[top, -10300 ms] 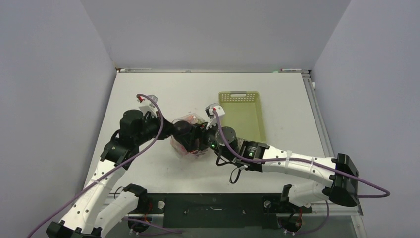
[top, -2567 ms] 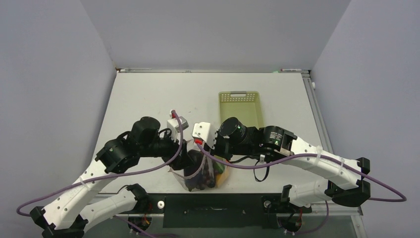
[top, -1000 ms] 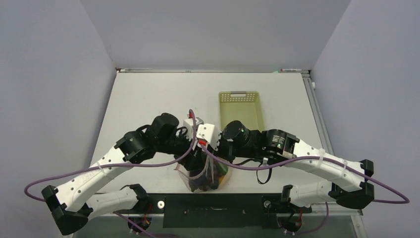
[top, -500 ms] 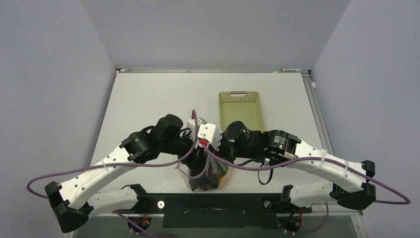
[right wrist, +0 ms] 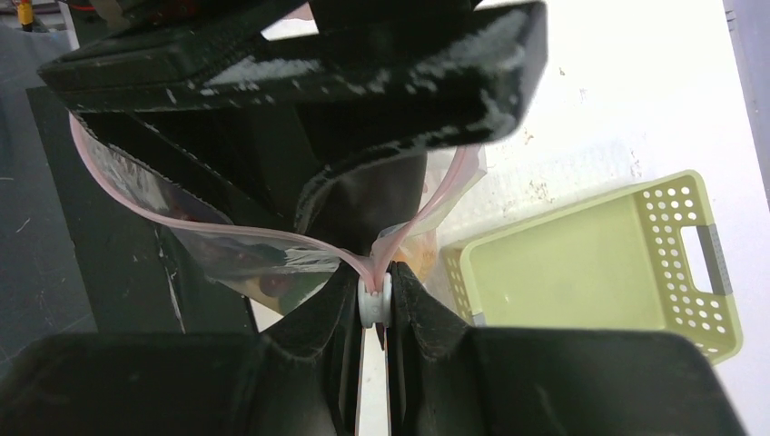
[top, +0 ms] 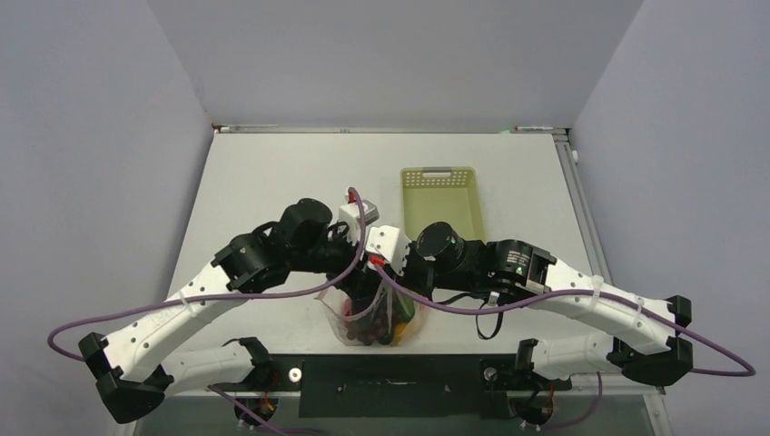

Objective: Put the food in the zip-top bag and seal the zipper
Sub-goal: Adjust the fake vegetable in the zipper food storage bag.

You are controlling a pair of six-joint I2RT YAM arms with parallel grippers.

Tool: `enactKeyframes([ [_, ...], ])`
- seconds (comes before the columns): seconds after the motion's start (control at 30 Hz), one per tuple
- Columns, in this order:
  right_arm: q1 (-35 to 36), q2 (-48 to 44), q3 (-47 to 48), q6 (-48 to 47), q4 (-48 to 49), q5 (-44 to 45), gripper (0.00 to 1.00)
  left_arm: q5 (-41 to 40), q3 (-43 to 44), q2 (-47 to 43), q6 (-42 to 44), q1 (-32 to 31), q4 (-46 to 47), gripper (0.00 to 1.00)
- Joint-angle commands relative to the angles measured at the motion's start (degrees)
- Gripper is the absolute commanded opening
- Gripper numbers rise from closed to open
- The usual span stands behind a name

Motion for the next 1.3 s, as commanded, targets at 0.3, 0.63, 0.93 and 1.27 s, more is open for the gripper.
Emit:
enactKeyframes([
  [0.3,0.52,-2.03,-0.91,0.82,5.03,-0.19,0.07,3.33,2.19,7.13,1.87,-0.27,4.84,0.52],
  [0.63,0.50,-2.96,-1.16,0.82,4.64,1.43,0.07,-0.07,5.68,5.22,4.92,-0.19,-0.78,0.96],
  [0.93,0.47,-4.37,-2.28,1.46,4.76,3.14,0.07,-5.80,11.51,3.08,7.12,-0.17,-8.46,0.96],
  [1.27,0.51,-5.11,-2.39,2.13,5.47,4.02,0.07,-15.85,13.47,-2.25,6.41,-0.15,-16.96,0.96],
])
